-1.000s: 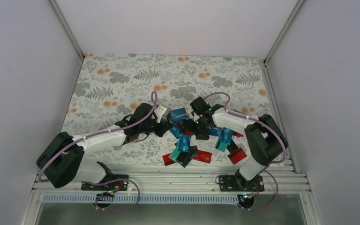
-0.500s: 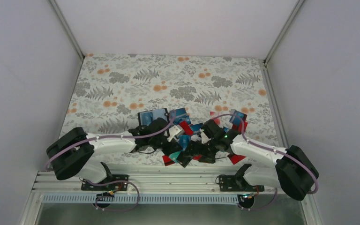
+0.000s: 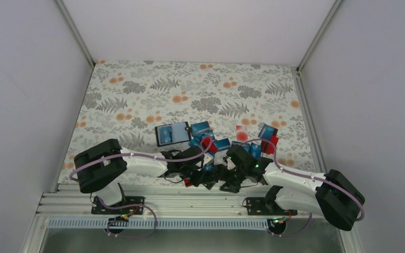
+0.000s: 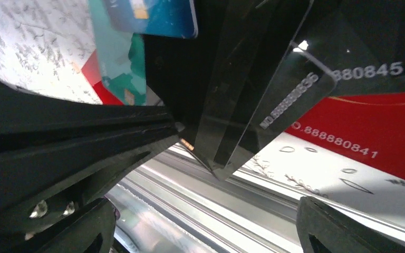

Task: Put the credit cards into the card holder

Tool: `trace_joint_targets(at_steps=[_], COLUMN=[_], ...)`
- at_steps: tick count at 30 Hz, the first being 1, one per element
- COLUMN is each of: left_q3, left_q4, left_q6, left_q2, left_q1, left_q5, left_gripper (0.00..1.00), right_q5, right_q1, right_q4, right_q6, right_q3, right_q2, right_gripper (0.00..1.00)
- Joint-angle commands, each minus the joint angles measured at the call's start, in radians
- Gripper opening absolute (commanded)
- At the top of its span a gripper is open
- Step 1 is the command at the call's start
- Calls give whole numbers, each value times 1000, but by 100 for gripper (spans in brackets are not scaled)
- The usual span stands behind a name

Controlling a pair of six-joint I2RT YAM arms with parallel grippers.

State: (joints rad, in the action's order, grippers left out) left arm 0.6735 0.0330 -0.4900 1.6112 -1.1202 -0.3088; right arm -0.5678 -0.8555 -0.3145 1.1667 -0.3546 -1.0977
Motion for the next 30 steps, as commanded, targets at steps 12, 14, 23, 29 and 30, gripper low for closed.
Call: trace_joint_targets(at_steps=[12, 14, 23, 29, 30], left_q3=[-23, -31, -55, -64, -66], left_q4=[-39, -57, -121, -153, -163], left_q6=[-220, -222, -248, -255, -256], left_q2=[25, 24, 26, 23, 20], left_q1=[-32, -32, -32, -29, -29], left_q5=[-10, -34, -127, -155, -163], left_gripper=[3, 2, 2, 2, 2], right_q5=[-9, -20, 2, 55, 65], right_q1=[-15, -16, -16, -10, -9], right_q4=[282, 320, 403, 377, 366], right_q6=[150, 155, 218, 221, 215], right_q3=[155, 160, 171, 162, 155], right_q2=[-72, -103, -114, -30, -12], right_gripper=[55, 52, 39, 28, 27])
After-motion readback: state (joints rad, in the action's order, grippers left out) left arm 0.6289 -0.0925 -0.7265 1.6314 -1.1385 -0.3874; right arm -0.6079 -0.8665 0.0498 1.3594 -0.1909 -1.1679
